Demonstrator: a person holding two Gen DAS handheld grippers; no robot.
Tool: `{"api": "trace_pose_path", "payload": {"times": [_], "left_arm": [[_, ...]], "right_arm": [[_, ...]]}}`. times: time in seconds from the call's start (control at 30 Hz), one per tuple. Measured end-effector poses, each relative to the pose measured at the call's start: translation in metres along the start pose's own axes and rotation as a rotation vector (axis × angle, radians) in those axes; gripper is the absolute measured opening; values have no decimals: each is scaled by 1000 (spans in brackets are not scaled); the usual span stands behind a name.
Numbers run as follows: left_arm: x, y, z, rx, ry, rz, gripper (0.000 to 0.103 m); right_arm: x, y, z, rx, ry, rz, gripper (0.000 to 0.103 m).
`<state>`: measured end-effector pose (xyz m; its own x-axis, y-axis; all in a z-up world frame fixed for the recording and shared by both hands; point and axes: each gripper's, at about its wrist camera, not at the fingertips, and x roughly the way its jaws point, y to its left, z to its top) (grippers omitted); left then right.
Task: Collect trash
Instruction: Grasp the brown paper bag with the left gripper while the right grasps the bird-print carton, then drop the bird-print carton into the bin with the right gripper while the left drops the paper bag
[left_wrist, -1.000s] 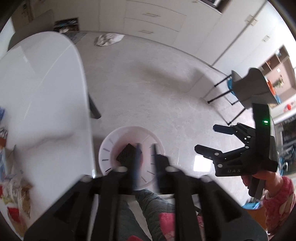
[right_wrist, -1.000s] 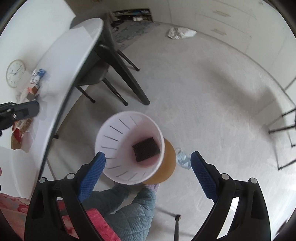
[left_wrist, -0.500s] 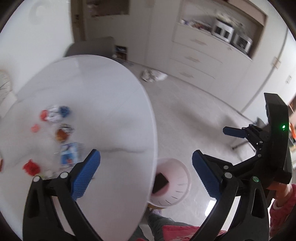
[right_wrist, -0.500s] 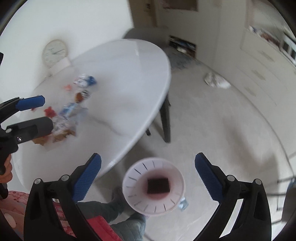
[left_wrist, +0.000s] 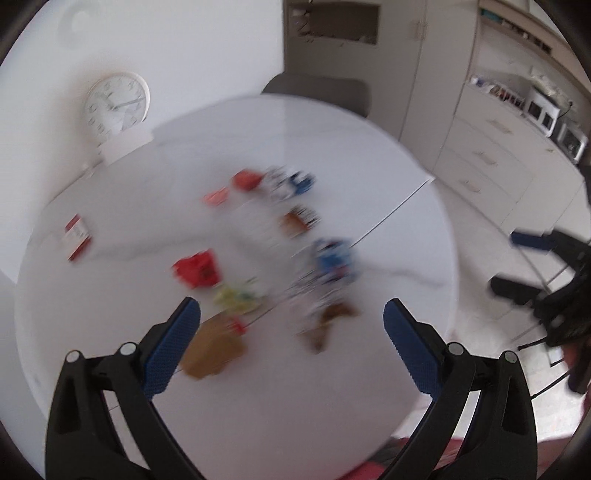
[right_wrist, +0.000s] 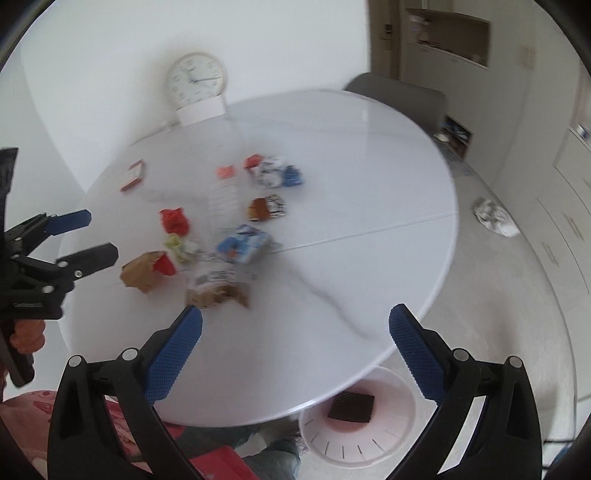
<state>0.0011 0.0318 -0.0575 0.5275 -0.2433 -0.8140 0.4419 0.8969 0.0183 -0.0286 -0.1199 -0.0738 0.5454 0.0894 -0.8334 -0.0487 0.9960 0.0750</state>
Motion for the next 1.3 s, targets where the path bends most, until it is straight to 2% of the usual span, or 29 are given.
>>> {"api": "trace_pose_path", "payload": {"times": [0.2, 0.4, 0.5, 0.57, 0.77, 0.87, 0.97, 1.03, 1.1, 1.13, 1.2, 1.27, 1.3], "left_arm": [[46, 46, -31, 95, 83, 29, 95], [83, 65, -40, 148, 121, -12, 94], [100, 67, -41, 176, 145, -33, 77], [108, 68, -43, 182, 158, -49, 63], [108, 76, -45, 192, 139, -76, 49], [103, 82, -46, 161, 135, -94, 47], [92, 89, -46, 119, 119, -103, 39], [87, 94, -48, 95, 113, -109, 39], [83, 97, -50, 80, 110, -111, 38], [81, 100, -51, 72, 110, -115, 38], [79, 104, -52, 54, 109, -124, 38], [76, 107, -52, 41, 105, -126, 37], [74, 109, -51, 34, 100, -132, 37]], "right_arm": [[28, 27, 10, -16, 67, -3, 100], [55, 43, 16, -2, 134, -15, 100], [68, 48, 21, 3, 154, -28, 100], [76, 49, 26, 23, 168, -29, 100], [117, 45, 48, 158, 192, -32, 100], [147, 39, 57, 252, 227, -32, 100], [174, 34, 61, 315, 265, -78, 100], [187, 33, 59, 333, 297, -96, 93], [194, 32, 56, 349, 319, -90, 79], [196, 32, 54, 353, 324, -88, 76], [196, 32, 53, 348, 317, -83, 59], [192, 30, 53, 355, 300, -74, 52], [190, 28, 53, 359, 287, -67, 51]]}}
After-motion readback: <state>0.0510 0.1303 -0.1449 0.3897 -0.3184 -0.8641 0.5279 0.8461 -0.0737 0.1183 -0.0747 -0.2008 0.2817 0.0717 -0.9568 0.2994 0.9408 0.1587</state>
